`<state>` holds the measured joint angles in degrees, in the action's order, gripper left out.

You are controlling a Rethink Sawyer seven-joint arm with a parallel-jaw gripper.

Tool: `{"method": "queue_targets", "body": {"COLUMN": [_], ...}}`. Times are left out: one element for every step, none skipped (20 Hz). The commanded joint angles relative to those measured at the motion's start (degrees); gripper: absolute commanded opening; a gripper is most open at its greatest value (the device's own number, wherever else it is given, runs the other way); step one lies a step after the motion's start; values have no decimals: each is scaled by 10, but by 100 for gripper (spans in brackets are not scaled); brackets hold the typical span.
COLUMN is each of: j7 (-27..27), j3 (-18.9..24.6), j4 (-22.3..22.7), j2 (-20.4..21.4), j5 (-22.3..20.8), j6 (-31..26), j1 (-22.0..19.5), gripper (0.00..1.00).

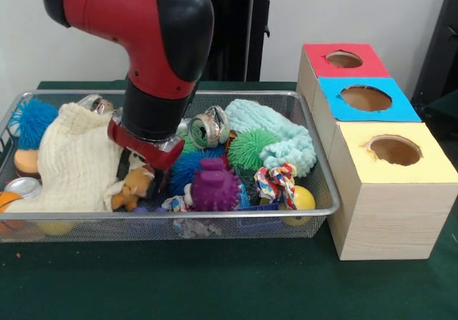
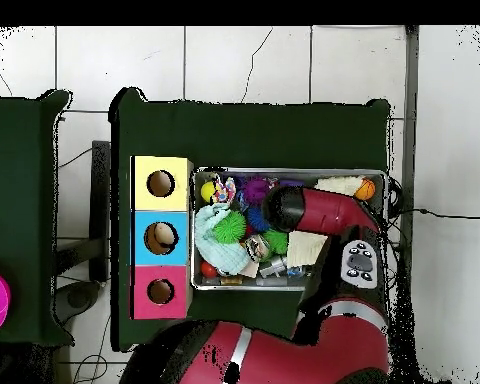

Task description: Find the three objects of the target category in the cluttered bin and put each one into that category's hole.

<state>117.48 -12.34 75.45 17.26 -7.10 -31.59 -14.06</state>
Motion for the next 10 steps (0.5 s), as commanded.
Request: {"method": "queue_targets", "body": {"j7": [-153, -166, -176, -187, -192, -198, -202, -208, -209, -212], "j3": [100, 111, 122, 133, 144, 153, 162, 173, 186, 199], "j4": [-37, -44, -54, -62, -62, -67, -68, -70, -62, -59], "j2": [-41, -47, -55, -61, -64, -68, -70, -74, -77, -80], "j5": [-21, -24, -27, -32, -34, -39, -40, -41, -40, -39], "j6": [-223, -237, -248, -251, -250, -250, -246, -246, -240, -228], "j1": [-46, -55, -61, -68, -72, -77, -81, -87, -93, -101], "gripper": [100, 100, 100, 100, 100, 100, 100, 100, 100, 100]}}
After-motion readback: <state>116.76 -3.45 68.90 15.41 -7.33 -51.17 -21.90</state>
